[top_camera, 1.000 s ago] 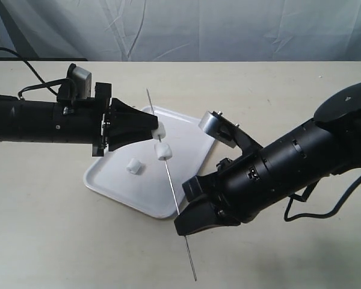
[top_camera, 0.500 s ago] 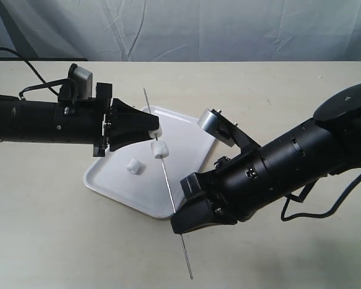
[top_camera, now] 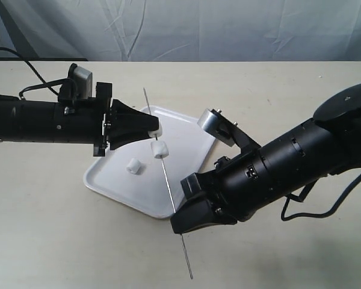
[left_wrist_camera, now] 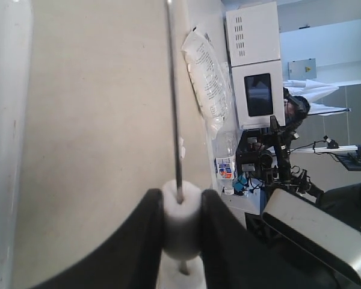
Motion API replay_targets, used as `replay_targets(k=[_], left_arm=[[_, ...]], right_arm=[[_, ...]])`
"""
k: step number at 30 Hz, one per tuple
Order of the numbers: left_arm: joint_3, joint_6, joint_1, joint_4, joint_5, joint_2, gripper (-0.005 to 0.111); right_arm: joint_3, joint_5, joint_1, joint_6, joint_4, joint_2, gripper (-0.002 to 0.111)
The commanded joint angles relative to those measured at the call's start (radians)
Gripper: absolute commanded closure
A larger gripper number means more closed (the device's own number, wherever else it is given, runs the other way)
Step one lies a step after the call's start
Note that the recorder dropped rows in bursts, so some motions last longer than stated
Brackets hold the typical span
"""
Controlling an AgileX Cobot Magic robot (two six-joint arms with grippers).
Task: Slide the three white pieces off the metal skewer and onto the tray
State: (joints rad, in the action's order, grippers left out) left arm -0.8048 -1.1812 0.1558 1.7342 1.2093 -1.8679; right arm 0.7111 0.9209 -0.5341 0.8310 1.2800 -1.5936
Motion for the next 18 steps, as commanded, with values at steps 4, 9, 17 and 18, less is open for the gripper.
replay_targets(k=[4,9,17,18], left_arm=[[-0.003,-0.008,0.005,0.010,0.012,0.008,0.086],[-0.005,-0.008,0.003,0.010,0.012,0.008,0.086],[-0.082,0.014,-0.002,0.010,-0.004,0.008,0.086],[-0.091,0.019,-0.007,0.010,-0.011,0.008,0.087]], right_arm=[[0.001,0.008,0.003,0.015,-0.016,0.001,0.109],[-0.012,0.020,0.003,0.024,-0.049,0.001,0.109],[-0.068,0.056,0.003,0.033,-0.096,0.001,0.109],[-0.076,0.056,0.003,0.033,-0.095,0.001,0.109]])
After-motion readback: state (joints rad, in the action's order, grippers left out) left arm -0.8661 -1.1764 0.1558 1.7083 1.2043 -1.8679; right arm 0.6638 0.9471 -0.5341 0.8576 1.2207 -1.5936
